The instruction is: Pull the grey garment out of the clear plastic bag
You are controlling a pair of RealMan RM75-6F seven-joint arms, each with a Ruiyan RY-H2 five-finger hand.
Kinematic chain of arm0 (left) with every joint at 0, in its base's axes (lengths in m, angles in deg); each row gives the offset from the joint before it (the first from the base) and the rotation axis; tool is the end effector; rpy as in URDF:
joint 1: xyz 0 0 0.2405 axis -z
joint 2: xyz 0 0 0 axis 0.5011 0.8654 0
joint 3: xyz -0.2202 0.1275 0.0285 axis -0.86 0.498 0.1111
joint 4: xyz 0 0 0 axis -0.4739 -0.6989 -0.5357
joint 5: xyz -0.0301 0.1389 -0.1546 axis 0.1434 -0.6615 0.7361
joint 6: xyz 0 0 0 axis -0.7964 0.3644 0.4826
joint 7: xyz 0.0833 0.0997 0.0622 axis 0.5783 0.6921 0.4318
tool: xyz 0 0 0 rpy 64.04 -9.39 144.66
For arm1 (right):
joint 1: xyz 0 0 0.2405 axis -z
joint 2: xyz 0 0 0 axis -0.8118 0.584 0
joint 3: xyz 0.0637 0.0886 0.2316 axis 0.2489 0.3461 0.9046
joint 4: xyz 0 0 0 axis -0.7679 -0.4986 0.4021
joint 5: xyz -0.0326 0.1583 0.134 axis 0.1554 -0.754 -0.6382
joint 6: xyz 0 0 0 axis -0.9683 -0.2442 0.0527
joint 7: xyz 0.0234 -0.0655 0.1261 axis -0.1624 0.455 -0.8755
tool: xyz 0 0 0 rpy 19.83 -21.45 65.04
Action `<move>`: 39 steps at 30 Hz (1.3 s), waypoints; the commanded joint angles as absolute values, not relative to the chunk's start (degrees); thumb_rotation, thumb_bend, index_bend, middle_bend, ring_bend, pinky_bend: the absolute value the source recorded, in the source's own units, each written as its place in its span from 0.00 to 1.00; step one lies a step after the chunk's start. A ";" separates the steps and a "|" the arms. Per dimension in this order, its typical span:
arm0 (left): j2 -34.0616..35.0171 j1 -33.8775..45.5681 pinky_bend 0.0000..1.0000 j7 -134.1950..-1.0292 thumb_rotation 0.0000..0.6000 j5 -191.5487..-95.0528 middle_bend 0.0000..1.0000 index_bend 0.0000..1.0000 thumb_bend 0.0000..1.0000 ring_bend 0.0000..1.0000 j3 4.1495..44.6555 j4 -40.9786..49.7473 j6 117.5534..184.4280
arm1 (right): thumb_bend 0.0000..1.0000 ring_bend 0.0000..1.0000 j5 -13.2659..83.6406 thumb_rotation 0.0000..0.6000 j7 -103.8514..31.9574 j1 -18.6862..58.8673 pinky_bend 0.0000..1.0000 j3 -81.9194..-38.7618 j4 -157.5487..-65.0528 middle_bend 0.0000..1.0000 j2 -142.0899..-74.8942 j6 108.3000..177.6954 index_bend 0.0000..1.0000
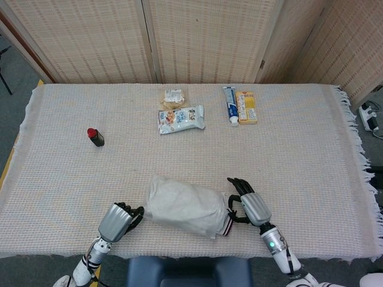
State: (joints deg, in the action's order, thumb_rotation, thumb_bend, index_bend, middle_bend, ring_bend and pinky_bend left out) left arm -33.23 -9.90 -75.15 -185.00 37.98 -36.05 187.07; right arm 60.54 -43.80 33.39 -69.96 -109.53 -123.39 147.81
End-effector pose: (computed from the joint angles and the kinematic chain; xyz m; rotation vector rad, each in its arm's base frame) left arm -0.2294 0.2184 -0.0602 -1.7528 -0.4619 -1.4045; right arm -0.2315 -0.2349 -0.0523 1.6938 -1.2782 1.1777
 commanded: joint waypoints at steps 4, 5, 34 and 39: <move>-31.89 -9.88 1.00 -76.52 1.00 -182.49 1.00 0.75 0.50 1.00 36.04 -39.79 186.06 | 0.44 0.00 60.24 1.00 -44.07 35.14 0.00 -70.52 -115.07 0.05 -114.44 149.94 0.70; -31.79 -9.90 1.00 -76.74 1.00 -182.09 1.00 0.75 0.50 1.00 35.74 -40.36 185.93 | 0.44 0.00 60.20 1.00 -44.23 35.33 0.00 -70.42 -115.39 0.05 -113.48 150.33 0.70; -22.21 -12.88 0.98 -81.00 0.96 -174.90 0.89 0.19 0.18 0.91 33.66 -29.59 177.41 | 0.15 0.00 54.59 1.00 -49.89 35.54 0.00 -65.62 -110.24 0.00 -102.85 147.40 0.00; -8.17 -12.15 0.51 -76.74 0.74 -170.88 0.48 0.17 0.15 0.40 34.12 -1.15 167.87 | 0.05 0.00 55.76 1.00 -39.15 38.49 0.00 -66.78 -115.83 0.00 -97.96 152.80 0.00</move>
